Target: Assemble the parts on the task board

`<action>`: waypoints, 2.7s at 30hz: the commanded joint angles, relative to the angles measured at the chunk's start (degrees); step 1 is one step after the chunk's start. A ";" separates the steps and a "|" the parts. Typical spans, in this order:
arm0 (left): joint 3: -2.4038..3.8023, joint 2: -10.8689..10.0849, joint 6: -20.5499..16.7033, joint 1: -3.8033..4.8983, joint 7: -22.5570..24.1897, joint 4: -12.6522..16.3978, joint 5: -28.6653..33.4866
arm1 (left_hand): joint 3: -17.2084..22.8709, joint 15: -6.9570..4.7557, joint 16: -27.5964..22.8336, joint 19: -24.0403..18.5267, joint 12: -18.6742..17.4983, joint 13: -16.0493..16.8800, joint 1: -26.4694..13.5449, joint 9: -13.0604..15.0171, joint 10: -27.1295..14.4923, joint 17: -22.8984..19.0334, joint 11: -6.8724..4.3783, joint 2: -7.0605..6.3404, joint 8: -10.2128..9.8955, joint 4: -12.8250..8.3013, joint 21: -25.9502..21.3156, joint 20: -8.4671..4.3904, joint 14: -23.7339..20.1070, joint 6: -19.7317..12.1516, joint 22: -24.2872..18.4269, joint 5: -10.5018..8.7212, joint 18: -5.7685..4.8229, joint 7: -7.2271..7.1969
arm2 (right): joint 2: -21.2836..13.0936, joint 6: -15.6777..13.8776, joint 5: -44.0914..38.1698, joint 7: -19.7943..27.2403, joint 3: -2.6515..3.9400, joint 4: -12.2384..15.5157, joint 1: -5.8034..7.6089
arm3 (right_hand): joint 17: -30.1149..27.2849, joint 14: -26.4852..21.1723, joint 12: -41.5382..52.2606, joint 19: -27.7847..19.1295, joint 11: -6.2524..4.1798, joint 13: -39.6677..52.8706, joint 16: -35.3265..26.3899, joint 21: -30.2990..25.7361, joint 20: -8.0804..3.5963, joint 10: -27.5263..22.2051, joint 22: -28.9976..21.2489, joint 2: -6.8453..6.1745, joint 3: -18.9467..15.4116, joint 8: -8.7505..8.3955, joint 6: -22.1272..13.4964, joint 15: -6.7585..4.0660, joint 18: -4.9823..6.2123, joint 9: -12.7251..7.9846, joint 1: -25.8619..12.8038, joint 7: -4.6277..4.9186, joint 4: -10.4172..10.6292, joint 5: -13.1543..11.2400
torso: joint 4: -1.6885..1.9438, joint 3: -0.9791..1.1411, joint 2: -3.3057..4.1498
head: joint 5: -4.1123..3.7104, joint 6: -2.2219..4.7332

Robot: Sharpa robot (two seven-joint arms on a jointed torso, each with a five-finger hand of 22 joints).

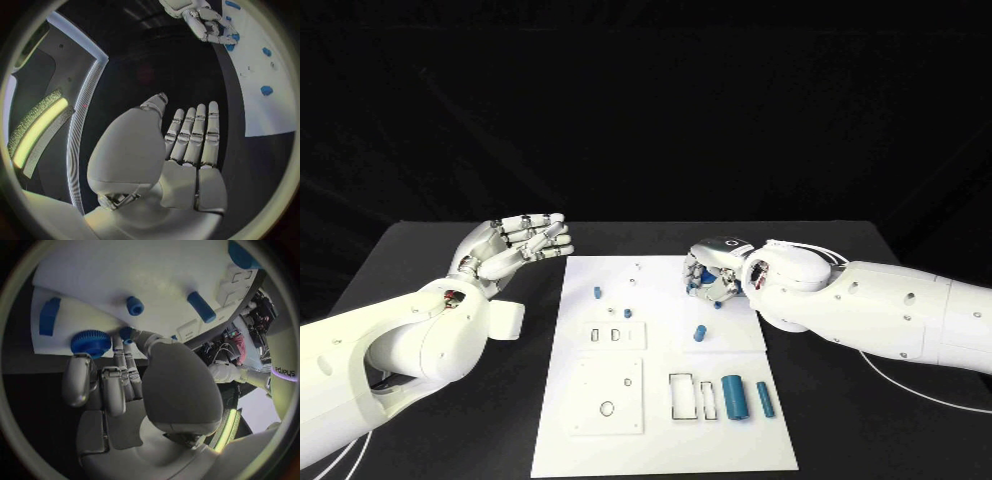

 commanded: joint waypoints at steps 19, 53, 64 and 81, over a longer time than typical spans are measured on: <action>0.05 0.14 0.92 0.07 0.23 -0.04 -0.24 | 0.48 -0.09 -0.42 -0.51 -0.26 -0.05 0.21 -0.07 -0.04 0.12 0.27 -0.11 -0.24 -0.02 -0.13 0.13 -0.41 0.04 -0.11 -0.32 0.57 2.61 | 1.06 -11.78 0.49 1.07 -0.01 2.17 0.18 | 6.96 4.34 -0.36 0.51 -0.55 -0.39 0.47 0.77 -0.70 2.60 0.88 0.68 3.34 1.48 1.70 -0.72 -0.58 1.11 -0.65 -0.35 -2.76 1.34 | -0.01 -0.08 -0.09 | 0.27 0.63; 0.06 0.82 0.91 0.57 -0.04 -0.02 -0.29 | 0.57 -0.01 -0.58 -1.03 -0.33 -0.05 0.17 -0.11 -0.10 0.16 0.33 -0.20 -0.31 -0.07 -0.42 0.23 -0.58 -0.01 -0.28 -0.34 0.48 2.67 | 15.29 -10.88 0.30 -1.03 0.04 -10.85 0.77 | 7.01 4.36 -0.79 0.53 -0.45 -0.60 0.51 0.80 -0.74 2.62 1.06 0.70 4.00 1.56 1.35 -0.66 -0.61 1.46 -2.00 -0.22 -3.52 2.38 | 0.19 -0.22 0.18 | 1.23 0.72; 0.05 0.81 0.84 0.76 -0.05 -0.05 -0.30 | 0.59 0.01 -0.62 -1.17 -0.34 -0.05 0.16 -0.12 -0.11 0.17 0.34 -0.21 -0.32 -0.07 -0.50 0.25 -0.62 -0.01 -0.33 -0.34 0.46 2.68 | 16.27 -10.13 -0.26 -1.94 -0.01 -12.39 0.60 | 6.98 4.35 -0.94 0.50 -0.38 -0.66 0.51 0.75 -0.70 2.53 1.05 0.63 4.08 1.51 1.11 -0.60 -0.60 1.52 -2.43 -0.16 -3.67 2.54 | 0.23 -0.23 0.09 | 1.37 0.51; 0.05 0.87 0.96 0.95 -0.15 -0.04 -0.31 | 0.61 0.03 -0.66 -1.33 -0.35 -0.05 0.12 -0.13 -0.12 0.18 0.36 -0.24 -0.34 -0.07 -0.58 0.27 -0.65 -0.02 -0.38 -0.34 0.44 2.70 | 17.54 -9.49 -0.58 -2.14 -0.15 -13.55 0.53 | 7.02 4.35 -1.17 0.49 -0.27 -0.76 0.53 0.74 -0.63 2.33 1.11 0.41 4.10 1.44 0.79 -0.52 -0.61 1.62 -3.11 -0.08 -3.87 2.62 | 0.31 -0.18 0.10 | 1.41 0.55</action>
